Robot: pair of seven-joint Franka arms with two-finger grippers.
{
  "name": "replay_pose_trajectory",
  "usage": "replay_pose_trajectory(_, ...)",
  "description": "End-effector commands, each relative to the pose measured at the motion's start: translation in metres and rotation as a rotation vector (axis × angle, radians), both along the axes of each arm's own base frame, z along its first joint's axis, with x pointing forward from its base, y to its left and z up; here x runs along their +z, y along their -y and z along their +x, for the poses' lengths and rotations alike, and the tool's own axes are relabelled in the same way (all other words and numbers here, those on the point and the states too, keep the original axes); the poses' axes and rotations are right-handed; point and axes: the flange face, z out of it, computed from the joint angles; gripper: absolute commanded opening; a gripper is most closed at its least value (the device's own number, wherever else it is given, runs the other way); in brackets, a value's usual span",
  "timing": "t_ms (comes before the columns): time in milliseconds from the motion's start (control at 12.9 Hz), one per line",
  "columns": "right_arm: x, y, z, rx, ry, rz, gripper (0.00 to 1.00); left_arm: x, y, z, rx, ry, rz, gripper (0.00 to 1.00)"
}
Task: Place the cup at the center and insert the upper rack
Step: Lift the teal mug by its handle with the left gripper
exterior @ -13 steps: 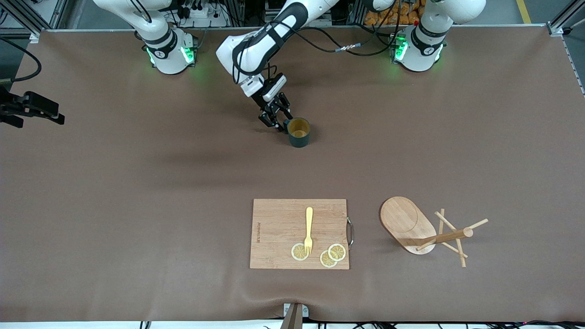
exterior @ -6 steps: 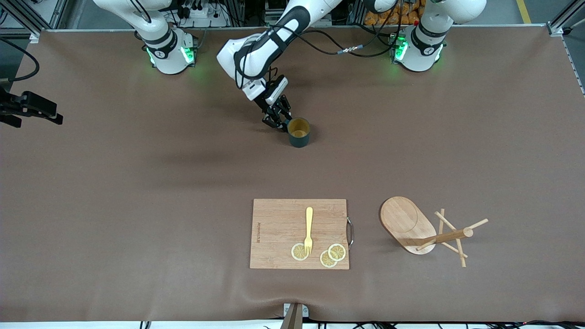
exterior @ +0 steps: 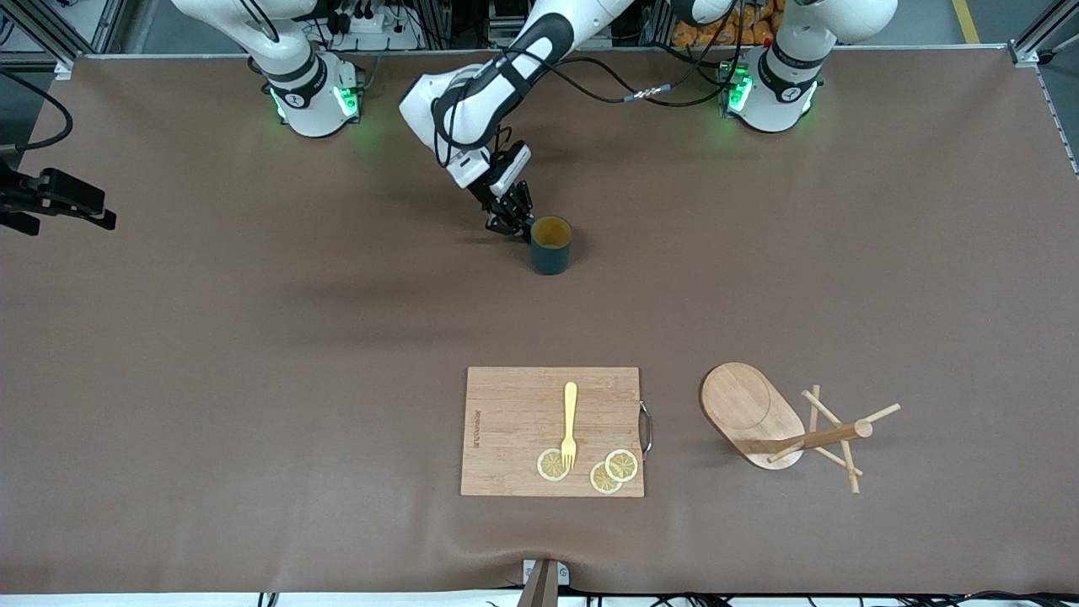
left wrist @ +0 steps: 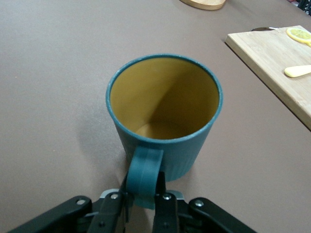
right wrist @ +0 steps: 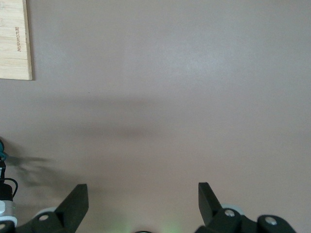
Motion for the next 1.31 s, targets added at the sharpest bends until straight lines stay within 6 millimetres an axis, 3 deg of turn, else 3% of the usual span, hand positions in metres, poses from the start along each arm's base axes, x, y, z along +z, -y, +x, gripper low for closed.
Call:
replay_pose_trajectory(0, 0.006, 0.001, 0.0, -0.016, 0.009, 0.009, 1.0, 0.01, 0.005, 0.002, 0.012, -0.009, -0.029, 0.0)
replay_pose_trajectory(155, 0.006, 0.0, 0.0, -0.015, 0.009, 0.009, 1.0, 0.026, 0.006, 0.007, 0.028, -0.016, -0.055, 0.0)
replay_pose_trajectory(309, 0.006, 0.0, 0.0, -0.013, 0.009, 0.008, 1.0, 0.054, 0.009, 0.013, 0.039, -0.037, -0.095, 0.0)
replay_pose_trajectory(696, 0.006, 0.001, 0.0, -0.016, 0.009, 0.008, 1.0, 0.141, 0.009, 0.029, 0.058, -0.133, -0.218, 0.0)
replay_pose_trajectory(1005, 0.006, 0.002, 0.0, -0.018, 0.009, 0.009, 1.0, 0.205, -0.006, 0.058, 0.117, -0.169, -0.336, 0.0)
replay_pose_trajectory(1237, 0.006, 0.002, 0.0, -0.018, 0.009, 0.009, 1.0, 0.264, -0.019, 0.069, 0.104, -0.215, -0.437, 0.0)
